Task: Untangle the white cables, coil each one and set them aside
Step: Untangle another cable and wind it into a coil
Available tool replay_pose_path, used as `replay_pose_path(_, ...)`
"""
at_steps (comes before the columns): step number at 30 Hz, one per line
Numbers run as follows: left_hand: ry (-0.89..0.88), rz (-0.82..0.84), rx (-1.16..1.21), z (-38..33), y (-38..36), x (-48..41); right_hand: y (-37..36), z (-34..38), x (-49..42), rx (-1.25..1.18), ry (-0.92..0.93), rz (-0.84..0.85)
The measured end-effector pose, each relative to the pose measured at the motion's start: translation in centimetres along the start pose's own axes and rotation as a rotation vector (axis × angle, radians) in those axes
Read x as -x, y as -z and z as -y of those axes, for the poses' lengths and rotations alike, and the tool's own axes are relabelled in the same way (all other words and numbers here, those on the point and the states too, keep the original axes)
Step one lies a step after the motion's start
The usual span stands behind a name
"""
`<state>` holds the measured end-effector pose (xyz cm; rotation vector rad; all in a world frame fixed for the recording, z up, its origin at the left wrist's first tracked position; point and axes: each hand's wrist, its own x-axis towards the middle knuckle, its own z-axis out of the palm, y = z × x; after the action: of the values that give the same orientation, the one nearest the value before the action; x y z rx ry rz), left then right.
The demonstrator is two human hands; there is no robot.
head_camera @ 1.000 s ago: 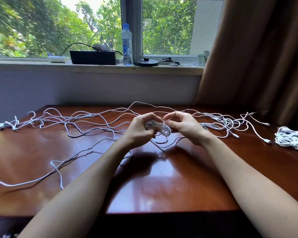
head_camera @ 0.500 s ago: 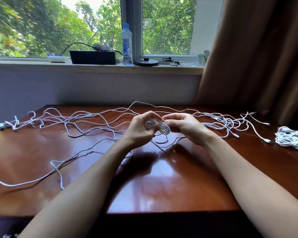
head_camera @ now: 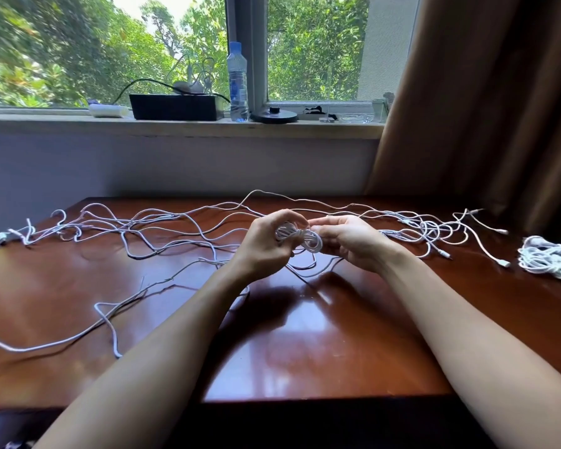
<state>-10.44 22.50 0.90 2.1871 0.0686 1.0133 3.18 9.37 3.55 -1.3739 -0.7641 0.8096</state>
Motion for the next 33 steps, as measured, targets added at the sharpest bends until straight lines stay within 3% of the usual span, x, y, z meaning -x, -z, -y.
replay_pose_path(19, -0.066, -0.152, -0.194, -0.1, 0.3, -0.1, 0.1, -0.1, 0.3, 0.119, 0.134, 0.170)
replay_pose_path(22, -0.062, -0.182, -0.227, 0.1, 0.4, -0.1, 0.0, -0.1, 0.8, 0.315, 0.216, 0.207)
replay_pose_path(28, 0.066, -0.197, -0.169, 0.8, 0.5, -0.3, -1.0, -0.6, 0.5, 0.631, 0.451, 0.043)
replay_pose_path(33, 0.200, -0.205, -0.046, 1.0, 0.7, -0.4, -0.7, -0.7, 0.1, 0.651, 0.533, -0.132)
